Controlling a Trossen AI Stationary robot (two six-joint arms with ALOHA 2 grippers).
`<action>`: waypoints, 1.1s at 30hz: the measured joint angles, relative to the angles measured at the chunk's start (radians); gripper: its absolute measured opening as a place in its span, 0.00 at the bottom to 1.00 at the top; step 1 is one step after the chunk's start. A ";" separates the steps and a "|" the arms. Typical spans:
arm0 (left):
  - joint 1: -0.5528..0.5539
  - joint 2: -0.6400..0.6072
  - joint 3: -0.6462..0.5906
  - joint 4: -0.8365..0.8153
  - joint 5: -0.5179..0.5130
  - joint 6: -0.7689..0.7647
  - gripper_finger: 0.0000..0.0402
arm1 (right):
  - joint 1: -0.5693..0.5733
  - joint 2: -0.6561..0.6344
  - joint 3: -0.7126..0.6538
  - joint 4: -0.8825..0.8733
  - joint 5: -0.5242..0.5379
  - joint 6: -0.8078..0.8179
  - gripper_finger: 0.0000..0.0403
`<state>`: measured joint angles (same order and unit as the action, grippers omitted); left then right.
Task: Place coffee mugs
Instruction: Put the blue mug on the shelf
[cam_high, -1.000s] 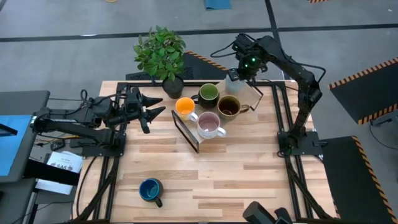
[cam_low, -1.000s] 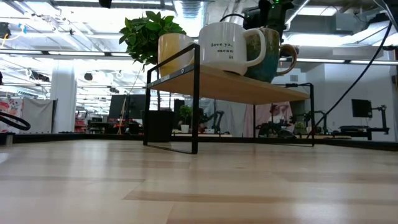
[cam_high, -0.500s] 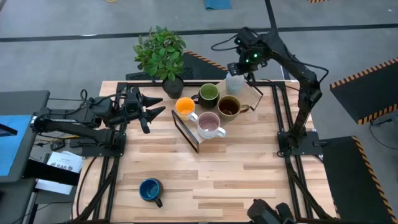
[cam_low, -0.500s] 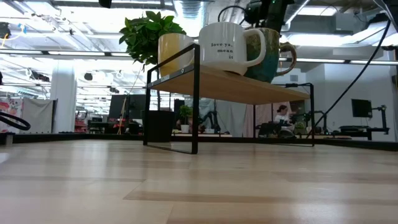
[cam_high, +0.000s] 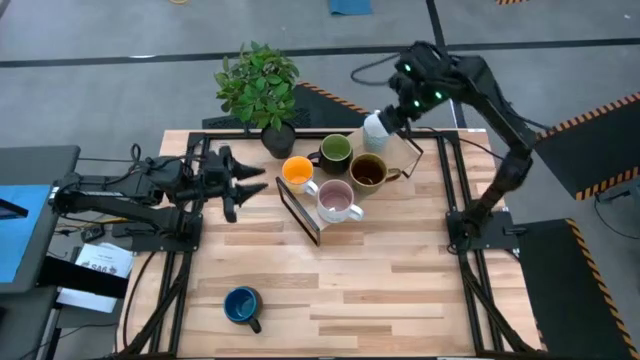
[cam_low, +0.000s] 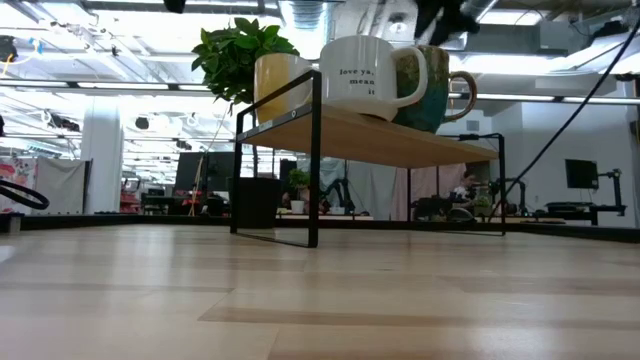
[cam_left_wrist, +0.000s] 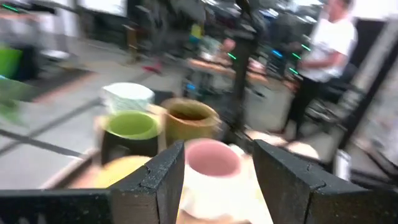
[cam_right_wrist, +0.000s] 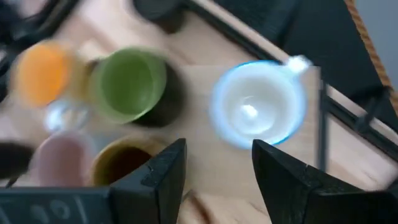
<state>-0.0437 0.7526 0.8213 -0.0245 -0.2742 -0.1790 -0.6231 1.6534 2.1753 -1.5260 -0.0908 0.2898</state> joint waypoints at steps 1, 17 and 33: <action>0.000 0.000 0.000 -0.011 0.039 -0.012 0.43 | 0.036 -0.023 -0.003 0.000 0.010 0.000 0.52; -0.340 0.186 0.257 -0.843 0.438 -0.484 0.38 | 0.566 -0.197 -0.004 -0.007 0.463 0.251 0.50; -0.919 0.549 0.060 -0.751 0.293 -1.124 0.00 | 0.588 -0.188 -0.005 -0.044 0.486 0.263 0.47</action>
<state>-0.9630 1.3011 0.8810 -0.7752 0.0192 -1.3033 -0.0353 1.4658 2.1700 -1.5700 0.3950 0.5529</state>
